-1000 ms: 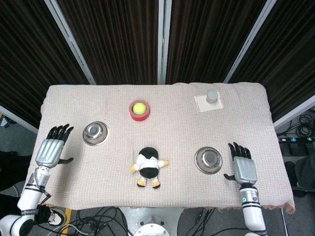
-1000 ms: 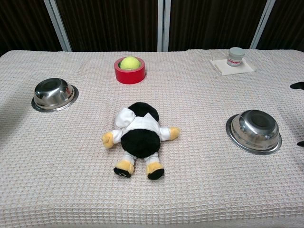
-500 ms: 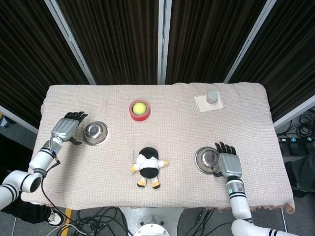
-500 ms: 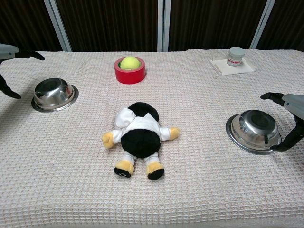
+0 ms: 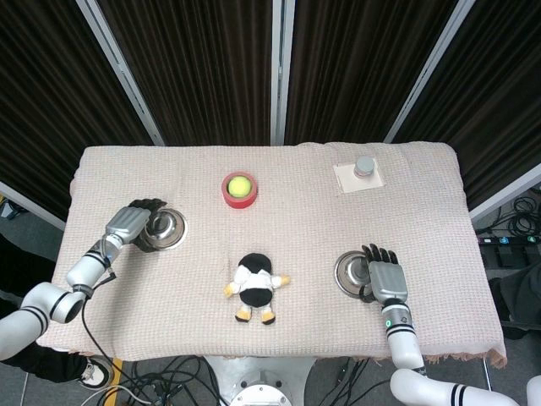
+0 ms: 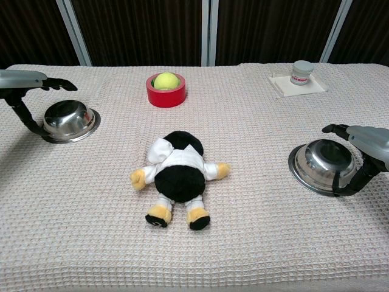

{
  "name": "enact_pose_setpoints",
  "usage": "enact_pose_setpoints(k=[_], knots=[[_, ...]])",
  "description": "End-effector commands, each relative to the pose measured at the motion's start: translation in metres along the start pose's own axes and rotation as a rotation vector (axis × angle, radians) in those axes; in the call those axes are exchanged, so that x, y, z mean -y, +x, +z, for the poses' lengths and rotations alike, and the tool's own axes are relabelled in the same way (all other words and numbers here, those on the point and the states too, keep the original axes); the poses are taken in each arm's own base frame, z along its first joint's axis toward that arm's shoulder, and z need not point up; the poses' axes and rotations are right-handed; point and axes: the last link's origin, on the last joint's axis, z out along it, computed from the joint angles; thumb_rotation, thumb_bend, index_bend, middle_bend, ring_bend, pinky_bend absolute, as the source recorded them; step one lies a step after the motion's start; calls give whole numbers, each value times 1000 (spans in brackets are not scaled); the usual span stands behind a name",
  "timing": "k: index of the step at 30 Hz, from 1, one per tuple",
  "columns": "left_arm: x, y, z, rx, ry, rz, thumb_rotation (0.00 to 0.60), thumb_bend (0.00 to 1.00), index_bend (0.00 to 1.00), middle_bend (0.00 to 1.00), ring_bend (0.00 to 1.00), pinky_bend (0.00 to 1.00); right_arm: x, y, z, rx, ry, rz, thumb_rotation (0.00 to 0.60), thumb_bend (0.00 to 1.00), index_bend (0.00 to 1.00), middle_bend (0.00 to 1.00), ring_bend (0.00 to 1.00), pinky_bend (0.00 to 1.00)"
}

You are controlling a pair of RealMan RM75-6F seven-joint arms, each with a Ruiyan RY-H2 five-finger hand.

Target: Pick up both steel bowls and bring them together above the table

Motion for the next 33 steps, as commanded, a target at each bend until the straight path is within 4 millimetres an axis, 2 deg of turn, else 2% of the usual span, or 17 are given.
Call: enact_pose_setpoints(k=[1,6,10,12,17,22,25,28,33], knots=[[-7,-2,7,7,-19,11,600,19,81,42,0,89,2,-1,2,6,5,-2,600,27,0,0,0,1],[-8,-4,15,16,-15,17,600,20,141,81,30,154,6,-1,5,4,16,-7,600,42,0,0,0,49],[-4,-5,16,15,-8,18,600,20,224,189,146,313,9,0,7,-11,28,-15,600,65,21,49,4,121],[-2,-5,15,17,-1,14,600,20,272,268,217,396,11,0,7,-21,36,-21,600,76,97,107,40,171],[2,-7,13,13,8,4,600,26,382,395,334,520,12,-3,3,-45,48,-19,600,99,342,262,186,289],[2,-6,11,6,10,-7,600,53,457,458,398,585,9,1,3,-61,46,-10,600,104,430,328,252,347],[1,0,9,-25,-1,-30,600,80,478,473,409,595,8,8,0,-100,54,27,600,110,445,343,270,366],[-4,14,4,-108,-32,-93,600,90,484,476,412,597,4,23,-5,-175,73,82,600,112,449,347,277,374],[-12,49,-18,-442,-94,-302,600,91,486,476,415,595,-4,58,-18,-391,171,281,600,117,449,347,277,377]])
